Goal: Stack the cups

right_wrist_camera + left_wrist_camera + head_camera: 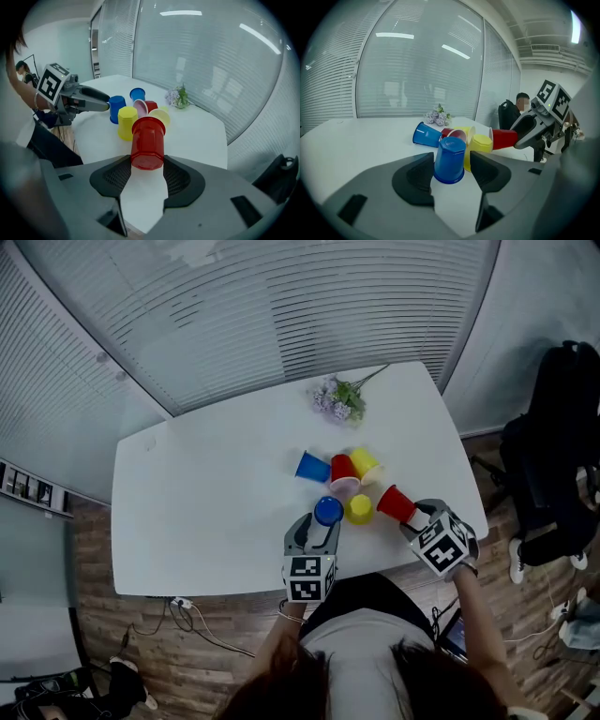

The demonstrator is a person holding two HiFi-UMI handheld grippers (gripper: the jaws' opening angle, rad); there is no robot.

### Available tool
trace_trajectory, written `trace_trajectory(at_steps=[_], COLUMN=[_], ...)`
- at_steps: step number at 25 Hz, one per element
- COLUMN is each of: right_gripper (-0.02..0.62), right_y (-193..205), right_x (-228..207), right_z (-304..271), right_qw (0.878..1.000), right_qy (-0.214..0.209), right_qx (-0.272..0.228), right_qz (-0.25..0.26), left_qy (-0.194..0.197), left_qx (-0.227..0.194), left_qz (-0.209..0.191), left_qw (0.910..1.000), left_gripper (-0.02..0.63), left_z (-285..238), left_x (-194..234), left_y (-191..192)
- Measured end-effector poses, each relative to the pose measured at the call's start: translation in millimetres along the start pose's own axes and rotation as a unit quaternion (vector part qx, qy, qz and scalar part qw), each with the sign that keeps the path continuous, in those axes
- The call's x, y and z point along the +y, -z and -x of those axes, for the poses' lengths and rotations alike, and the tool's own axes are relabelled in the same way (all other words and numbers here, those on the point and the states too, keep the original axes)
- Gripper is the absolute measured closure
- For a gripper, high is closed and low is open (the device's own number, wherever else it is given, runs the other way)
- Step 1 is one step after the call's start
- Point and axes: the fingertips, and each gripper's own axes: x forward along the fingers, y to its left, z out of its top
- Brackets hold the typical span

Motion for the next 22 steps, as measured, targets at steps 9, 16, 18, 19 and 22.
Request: trace_trajectory(at_steps=[9, 16, 18, 19, 22], right_gripper=[0.356, 0.356, 0.355, 0.354, 0.353], right_y=[9, 8, 5, 3, 0], right_x=[-11, -24, -24, -23, -20], right_z=[-3, -14, -16, -17, -19], right_qw=[0.979, 0.931, 0.916, 0.91, 0.898], right_qy=[-0.032, -0.02, -0.018, -0.017, -0.021], right_qx=[0.136, 0.226, 0.24, 0.244, 0.252], right_qz=[0.151, 0.287, 0.32, 0.333, 0.36], left_qy=[-0.011, -0.026, -0.031, -0.034, -0.041], left_qx=[-0.007, -0.015, -0.017, -0.018, -0.021], left_qz=[0.026, 0.048, 0.054, 0.056, 0.064], left_qw=[0.9996, 0.9984, 0.9979, 0.9977, 0.9969], left_gripper=[0.356, 0.357, 0.357, 0.356, 0.357], left_z=[6, 9, 10, 11, 13], left_x=[4, 13, 16, 17, 20], left_y=[-3, -6, -6, -6, -5])
